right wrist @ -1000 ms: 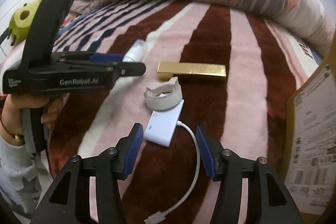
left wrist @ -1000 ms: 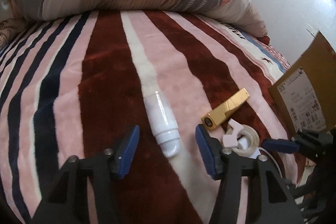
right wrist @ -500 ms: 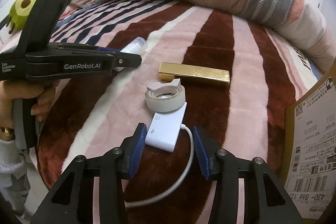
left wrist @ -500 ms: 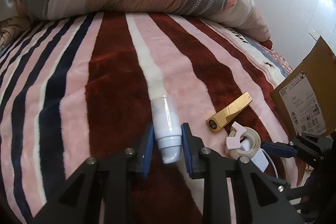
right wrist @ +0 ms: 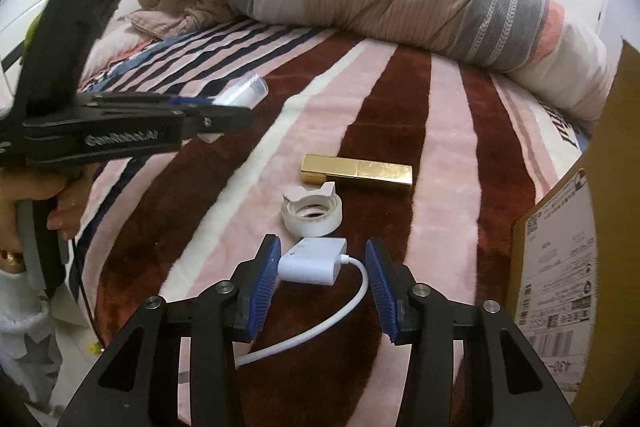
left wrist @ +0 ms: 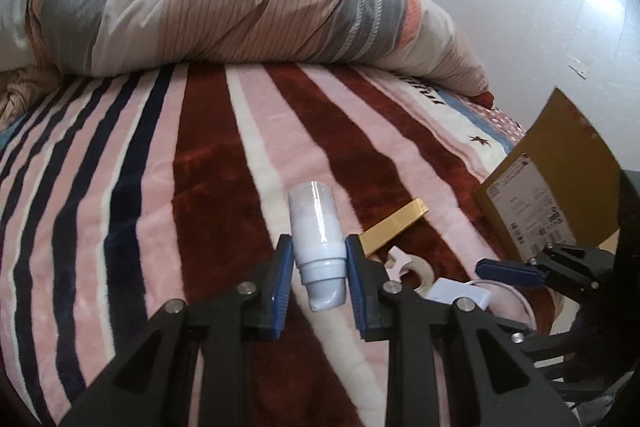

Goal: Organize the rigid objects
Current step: 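Lift the white tube with the left gripper while the right grasps the white adapter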

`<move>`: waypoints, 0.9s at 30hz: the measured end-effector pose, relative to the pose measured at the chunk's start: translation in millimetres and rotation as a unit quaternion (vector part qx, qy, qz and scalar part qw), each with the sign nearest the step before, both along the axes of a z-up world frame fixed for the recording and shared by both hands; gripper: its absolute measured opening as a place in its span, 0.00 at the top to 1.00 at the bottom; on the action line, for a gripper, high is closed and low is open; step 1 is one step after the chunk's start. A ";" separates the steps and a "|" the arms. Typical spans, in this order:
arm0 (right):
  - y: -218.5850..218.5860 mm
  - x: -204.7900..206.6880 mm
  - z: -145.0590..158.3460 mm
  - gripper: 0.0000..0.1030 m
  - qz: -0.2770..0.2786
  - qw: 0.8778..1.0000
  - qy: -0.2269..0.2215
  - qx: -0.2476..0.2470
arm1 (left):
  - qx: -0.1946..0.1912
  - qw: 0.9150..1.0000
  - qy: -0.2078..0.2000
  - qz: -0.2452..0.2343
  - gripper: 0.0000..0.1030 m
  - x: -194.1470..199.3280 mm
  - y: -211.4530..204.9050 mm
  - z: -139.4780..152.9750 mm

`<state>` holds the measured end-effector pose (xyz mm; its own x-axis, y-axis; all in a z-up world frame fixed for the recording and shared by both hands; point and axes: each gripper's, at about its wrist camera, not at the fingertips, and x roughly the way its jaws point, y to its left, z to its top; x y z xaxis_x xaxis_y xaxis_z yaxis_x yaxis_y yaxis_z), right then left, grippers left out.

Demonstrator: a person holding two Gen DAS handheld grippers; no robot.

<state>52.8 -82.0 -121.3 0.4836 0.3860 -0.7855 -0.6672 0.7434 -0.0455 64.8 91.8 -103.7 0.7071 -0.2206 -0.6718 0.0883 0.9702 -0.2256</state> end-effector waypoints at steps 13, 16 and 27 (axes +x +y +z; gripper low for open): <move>-1.8 5.0 -34.9 0.65 -0.008 0.999 0.027 -0.034 | 0.000 1.000 0.028 -0.004 0.78 -5.2 -7.0 -19.5; 0.1 0.4 -28.6 0.71 -0.003 0.999 0.013 -0.030 | 0.000 1.000 0.023 -0.005 0.78 -6.9 -7.9 -15.5; -7.7 -16.7 28.3 0.72 0.006 0.999 -0.033 0.024 | -0.003 0.999 -0.024 -0.022 0.78 -28.7 -15.6 29.0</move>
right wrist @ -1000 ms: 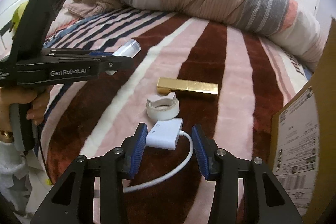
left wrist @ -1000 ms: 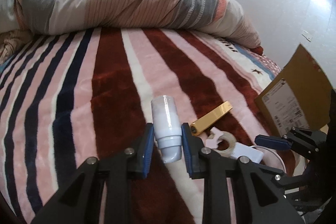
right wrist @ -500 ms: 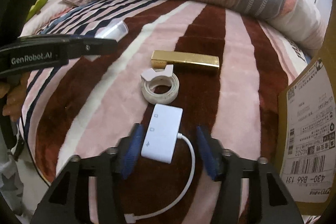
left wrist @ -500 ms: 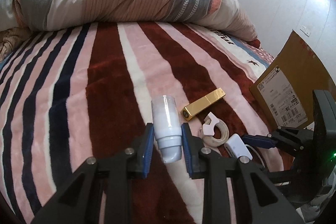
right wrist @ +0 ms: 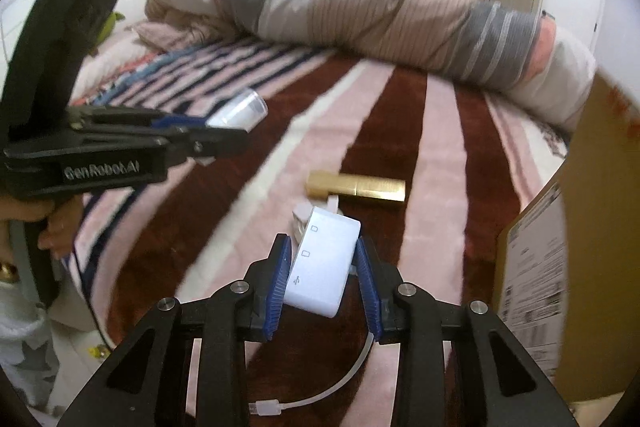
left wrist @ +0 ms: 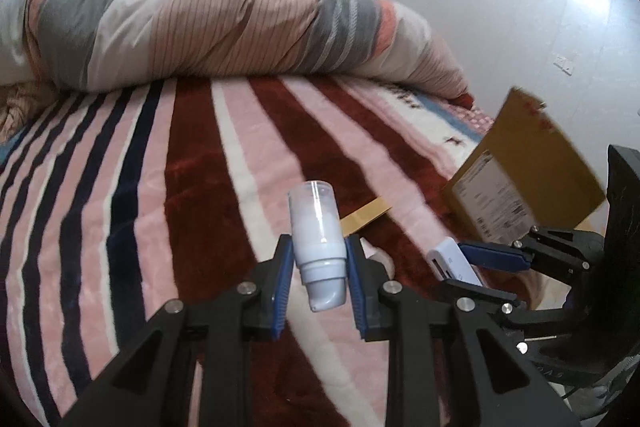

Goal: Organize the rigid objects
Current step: 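Lift the white tube with the left gripper while the right grasps the white adapter, then carry the tube and adapter into the box and open both grippers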

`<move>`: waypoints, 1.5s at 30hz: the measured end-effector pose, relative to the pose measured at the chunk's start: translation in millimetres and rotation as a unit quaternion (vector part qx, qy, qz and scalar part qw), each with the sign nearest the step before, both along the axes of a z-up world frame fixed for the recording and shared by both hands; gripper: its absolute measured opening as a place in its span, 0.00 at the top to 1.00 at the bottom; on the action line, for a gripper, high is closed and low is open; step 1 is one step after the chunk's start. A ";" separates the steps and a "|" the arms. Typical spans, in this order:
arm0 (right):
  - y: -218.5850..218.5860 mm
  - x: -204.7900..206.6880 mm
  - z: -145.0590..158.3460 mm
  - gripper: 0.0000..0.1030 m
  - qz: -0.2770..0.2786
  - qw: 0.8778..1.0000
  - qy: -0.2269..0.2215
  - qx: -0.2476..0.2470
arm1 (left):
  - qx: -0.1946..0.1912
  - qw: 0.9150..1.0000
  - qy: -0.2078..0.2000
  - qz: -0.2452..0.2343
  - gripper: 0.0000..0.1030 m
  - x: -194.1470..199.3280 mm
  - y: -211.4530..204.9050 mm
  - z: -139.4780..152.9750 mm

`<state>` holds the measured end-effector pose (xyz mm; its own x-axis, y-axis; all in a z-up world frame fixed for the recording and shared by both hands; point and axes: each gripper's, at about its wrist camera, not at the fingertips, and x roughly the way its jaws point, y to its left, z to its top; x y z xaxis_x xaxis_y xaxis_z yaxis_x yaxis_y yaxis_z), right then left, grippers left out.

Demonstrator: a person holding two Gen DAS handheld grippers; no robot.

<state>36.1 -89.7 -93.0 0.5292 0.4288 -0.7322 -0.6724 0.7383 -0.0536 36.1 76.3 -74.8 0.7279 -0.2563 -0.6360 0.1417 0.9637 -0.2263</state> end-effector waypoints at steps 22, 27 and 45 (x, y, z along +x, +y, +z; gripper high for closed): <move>-99.0 -25.8 165.1 0.72 -0.068 0.979 -0.168 0.088 | 0.003 0.983 -0.117 -0.141 0.78 -11.4 -119.2 142.8; -138.7 -11.5 170.1 0.72 -0.102 0.976 -0.169 0.093 | 0.002 0.978 -0.108 -0.179 0.78 4.5 -160.6 144.2; -192.8 70.4 86.8 0.71 -0.150 0.984 -0.072 0.059 | 0.033 0.976 -0.045 -0.208 0.78 60.1 -228.1 99.6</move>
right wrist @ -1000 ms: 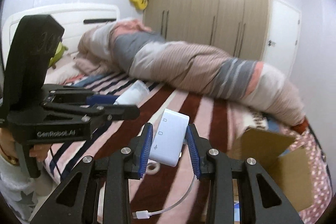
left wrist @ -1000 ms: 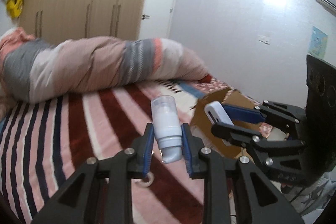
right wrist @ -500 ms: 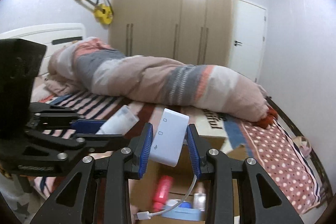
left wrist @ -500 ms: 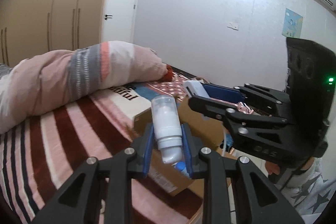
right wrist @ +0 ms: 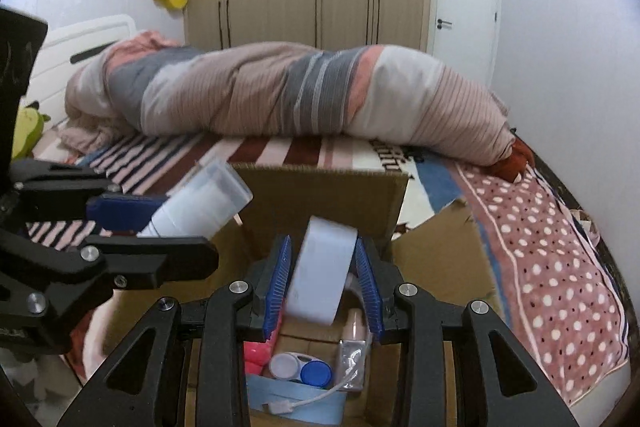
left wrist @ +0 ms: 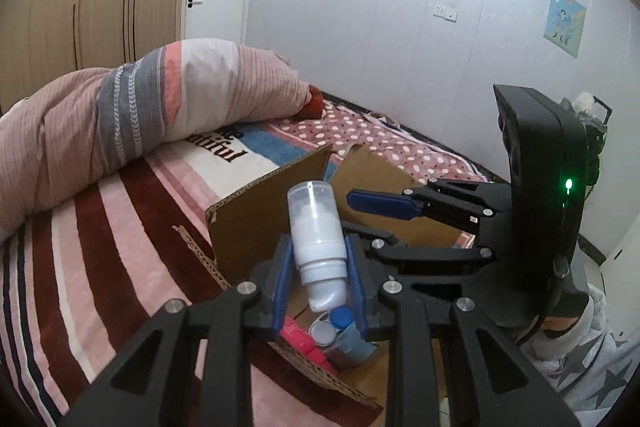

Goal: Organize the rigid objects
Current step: 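Carry the tube and adapter into the box and open both grippers, then reach the left gripper to the gold bar while the right reaches the tape roll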

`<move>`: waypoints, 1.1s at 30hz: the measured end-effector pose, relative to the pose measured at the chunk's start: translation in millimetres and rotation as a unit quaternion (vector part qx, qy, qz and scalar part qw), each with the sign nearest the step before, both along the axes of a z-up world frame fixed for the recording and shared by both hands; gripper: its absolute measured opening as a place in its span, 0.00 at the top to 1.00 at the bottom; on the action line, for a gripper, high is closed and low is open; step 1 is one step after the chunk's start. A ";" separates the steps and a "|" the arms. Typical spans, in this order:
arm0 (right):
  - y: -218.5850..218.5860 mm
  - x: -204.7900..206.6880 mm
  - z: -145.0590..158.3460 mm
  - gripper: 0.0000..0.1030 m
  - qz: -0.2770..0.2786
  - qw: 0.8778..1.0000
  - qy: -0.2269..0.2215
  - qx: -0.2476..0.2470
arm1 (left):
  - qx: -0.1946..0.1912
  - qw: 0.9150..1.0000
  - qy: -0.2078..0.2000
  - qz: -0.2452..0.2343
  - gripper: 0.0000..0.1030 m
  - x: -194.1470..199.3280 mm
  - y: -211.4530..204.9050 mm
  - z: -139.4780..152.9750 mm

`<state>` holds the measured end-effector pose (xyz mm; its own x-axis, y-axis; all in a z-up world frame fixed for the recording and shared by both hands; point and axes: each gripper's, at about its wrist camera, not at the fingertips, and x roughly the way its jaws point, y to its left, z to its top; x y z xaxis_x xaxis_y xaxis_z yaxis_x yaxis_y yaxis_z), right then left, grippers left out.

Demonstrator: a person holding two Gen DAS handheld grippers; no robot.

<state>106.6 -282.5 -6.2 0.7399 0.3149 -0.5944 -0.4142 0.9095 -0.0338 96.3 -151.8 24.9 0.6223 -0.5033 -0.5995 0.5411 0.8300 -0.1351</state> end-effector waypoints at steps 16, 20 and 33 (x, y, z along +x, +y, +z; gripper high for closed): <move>-27.4 -4.3 -4.6 0.66 -0.022 1.000 0.011 0.017 | 0.027 1.000 0.012 0.009 0.77 15.4 -14.6 -11.6; -24.2 -9.5 -0.6 0.66 -0.021 1.000 0.009 0.011 | 0.016 0.999 0.002 0.028 0.71 7.7 -0.6 -4.4; 42.4 -59.3 37.2 0.66 0.059 0.997 -0.029 0.032 | 0.014 0.989 -0.033 0.141 0.57 -39.5 108.4 7.1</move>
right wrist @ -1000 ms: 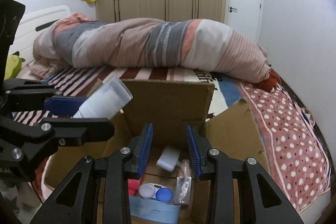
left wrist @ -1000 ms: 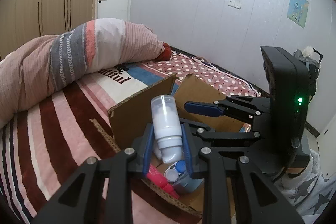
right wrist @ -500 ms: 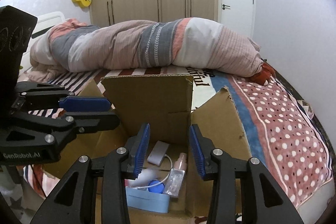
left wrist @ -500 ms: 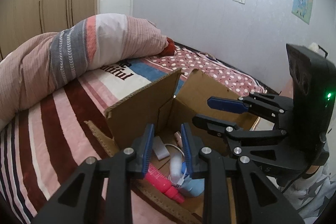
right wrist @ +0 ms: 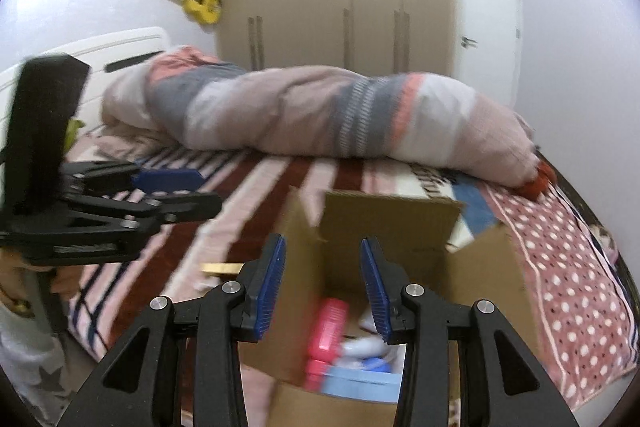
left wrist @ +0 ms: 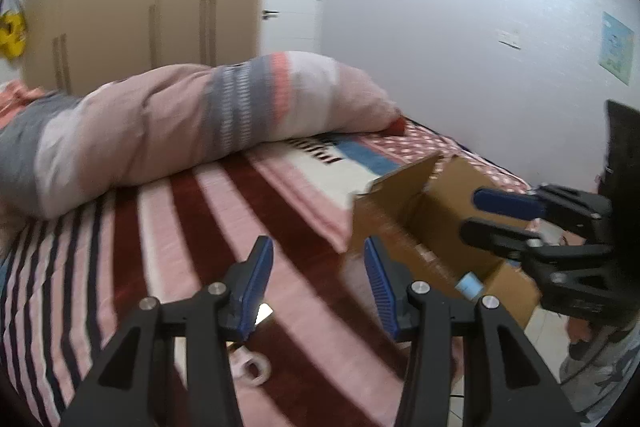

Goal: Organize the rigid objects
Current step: 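Reach the left gripper to the gold bar while the right reaches the tape roll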

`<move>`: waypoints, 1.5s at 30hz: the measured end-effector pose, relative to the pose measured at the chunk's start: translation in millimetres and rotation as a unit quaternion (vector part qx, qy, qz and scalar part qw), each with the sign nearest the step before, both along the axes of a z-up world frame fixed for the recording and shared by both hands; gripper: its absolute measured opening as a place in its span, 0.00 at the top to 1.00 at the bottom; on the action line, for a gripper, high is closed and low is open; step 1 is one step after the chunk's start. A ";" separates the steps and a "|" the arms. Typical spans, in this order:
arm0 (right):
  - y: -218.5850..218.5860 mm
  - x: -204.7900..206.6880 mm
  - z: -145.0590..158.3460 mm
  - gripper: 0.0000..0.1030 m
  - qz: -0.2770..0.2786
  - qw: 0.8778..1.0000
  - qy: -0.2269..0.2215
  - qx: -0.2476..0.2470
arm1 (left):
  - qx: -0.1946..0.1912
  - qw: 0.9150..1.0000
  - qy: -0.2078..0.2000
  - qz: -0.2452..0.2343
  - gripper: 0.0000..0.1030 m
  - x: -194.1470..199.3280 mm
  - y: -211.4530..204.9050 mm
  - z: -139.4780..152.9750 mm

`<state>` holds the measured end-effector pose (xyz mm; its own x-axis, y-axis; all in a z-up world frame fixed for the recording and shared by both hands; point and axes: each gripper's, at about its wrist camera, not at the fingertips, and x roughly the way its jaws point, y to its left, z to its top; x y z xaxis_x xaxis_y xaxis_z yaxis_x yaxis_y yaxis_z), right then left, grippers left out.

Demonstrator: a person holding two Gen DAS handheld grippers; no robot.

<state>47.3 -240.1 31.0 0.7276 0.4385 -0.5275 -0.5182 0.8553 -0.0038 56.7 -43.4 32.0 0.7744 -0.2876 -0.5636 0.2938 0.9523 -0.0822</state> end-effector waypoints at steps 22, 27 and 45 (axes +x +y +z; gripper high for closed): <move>157.1 28.2 -156.5 0.58 0.104 0.978 0.165 -0.077 | -0.048 0.991 0.107 0.056 0.59 21.3 114.6 -137.4; 164.4 44.5 -180.0 0.58 0.111 0.975 0.181 -0.072 | -0.054 0.989 0.130 0.034 0.67 39.2 112.3 -162.6; 131.1 56.2 -181.5 0.65 0.043 0.982 0.171 -0.073 | -0.031 0.989 0.144 -0.022 0.75 56.1 80.8 -175.6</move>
